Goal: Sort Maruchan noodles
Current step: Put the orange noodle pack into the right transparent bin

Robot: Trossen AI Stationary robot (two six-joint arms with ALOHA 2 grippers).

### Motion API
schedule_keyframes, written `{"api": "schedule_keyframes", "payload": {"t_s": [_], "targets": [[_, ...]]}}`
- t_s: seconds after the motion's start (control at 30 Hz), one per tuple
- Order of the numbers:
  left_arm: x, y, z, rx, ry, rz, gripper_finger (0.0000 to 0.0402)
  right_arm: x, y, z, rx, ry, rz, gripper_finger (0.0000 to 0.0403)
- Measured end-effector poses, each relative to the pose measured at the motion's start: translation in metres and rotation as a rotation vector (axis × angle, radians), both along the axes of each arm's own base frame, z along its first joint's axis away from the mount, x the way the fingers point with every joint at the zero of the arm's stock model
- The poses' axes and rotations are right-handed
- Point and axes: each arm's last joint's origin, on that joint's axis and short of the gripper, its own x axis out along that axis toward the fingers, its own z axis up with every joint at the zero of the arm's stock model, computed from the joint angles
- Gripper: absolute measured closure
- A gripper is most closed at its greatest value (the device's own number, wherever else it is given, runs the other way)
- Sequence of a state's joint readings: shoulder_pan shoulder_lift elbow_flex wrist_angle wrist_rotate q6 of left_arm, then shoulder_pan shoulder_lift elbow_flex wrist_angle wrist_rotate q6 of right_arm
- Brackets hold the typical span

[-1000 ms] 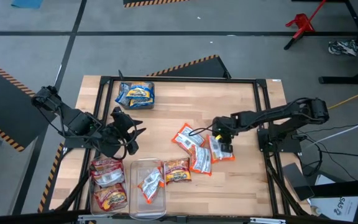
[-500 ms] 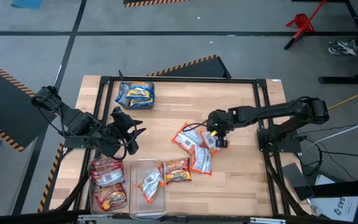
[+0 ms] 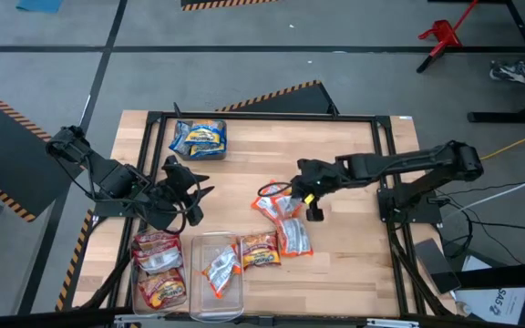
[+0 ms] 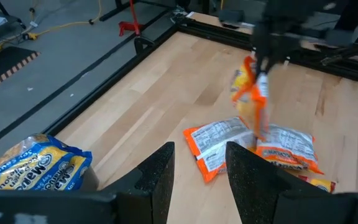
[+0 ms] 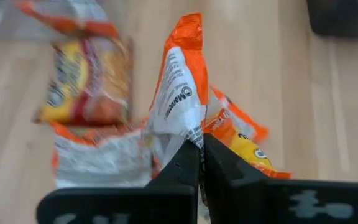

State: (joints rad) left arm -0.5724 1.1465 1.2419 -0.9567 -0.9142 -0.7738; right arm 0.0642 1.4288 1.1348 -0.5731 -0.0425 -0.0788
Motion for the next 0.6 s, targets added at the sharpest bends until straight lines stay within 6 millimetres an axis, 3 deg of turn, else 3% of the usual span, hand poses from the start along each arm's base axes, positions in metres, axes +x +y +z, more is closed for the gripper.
{"api": "schedule_keyframes", "payload": {"t_s": [0.4, 0.6], "targets": [[0.000, 0.001, 0.001, 0.030, -0.010, 0.019, 0.0264, 0.018, 0.047, 0.041, 0.038, -0.359, 0.145, 0.0403], [0.000, 0.001, 0.001, 0.031, -0.012, 0.022, 0.0264, 0.036, 0.069, 0.050, 0.069, -0.503, 0.226, 0.0403]]}}
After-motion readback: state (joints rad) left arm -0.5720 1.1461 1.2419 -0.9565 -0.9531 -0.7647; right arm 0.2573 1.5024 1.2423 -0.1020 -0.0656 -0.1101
